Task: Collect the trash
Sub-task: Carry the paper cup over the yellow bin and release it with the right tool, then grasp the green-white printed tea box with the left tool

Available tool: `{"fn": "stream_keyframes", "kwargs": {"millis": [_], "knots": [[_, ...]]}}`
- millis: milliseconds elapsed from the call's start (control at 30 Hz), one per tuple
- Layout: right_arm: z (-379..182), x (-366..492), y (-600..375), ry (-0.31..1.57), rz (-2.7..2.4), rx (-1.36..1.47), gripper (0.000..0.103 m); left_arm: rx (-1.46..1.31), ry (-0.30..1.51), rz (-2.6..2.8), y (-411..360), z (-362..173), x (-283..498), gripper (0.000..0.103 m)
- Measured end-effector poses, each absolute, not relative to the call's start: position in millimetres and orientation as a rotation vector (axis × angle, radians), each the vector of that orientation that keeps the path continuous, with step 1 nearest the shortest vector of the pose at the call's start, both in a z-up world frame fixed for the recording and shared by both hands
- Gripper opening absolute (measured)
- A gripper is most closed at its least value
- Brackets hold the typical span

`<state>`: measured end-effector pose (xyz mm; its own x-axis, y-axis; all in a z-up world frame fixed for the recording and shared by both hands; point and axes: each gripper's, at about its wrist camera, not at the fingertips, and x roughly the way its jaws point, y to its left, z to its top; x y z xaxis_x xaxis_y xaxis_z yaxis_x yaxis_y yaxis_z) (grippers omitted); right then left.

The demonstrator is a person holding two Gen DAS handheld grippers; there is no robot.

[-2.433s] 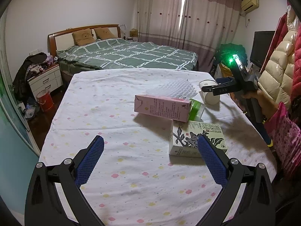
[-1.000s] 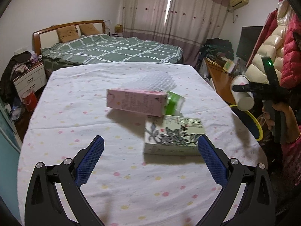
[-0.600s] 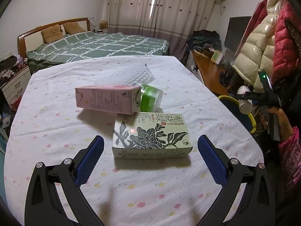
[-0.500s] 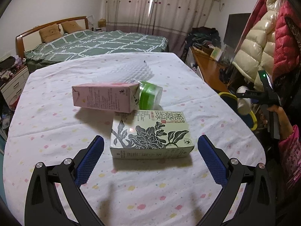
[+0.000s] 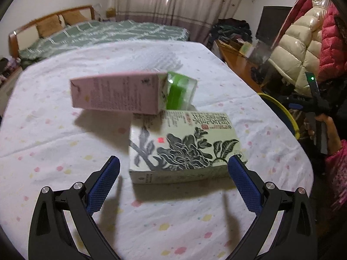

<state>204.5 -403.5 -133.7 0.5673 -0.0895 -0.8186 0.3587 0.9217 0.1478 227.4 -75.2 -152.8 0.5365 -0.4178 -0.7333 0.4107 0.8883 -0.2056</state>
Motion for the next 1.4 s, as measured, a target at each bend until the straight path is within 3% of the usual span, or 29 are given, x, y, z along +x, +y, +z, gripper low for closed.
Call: {"fn": "stream_keyframes", "kwargs": {"millis": [600,867,1333,1400], "knots": [[-131,198,-398,0.916,-0.217,0.337,0.092,0.110,0.888,-0.879,-176,-136,177,0.098],[-128,194,-403,0.897,-0.213,0.354,0.092,0.094,0.869,-0.710,-150,-116,221,0.098],[-126,183,-410,0.881,-0.200,0.374,0.092,0.254,0.982,-0.597,-199,-151,266,0.098],[-127,181,-411,0.880,-0.197,0.378,0.092,0.264,0.992,-0.590,-202,-154,269,0.089]]}}
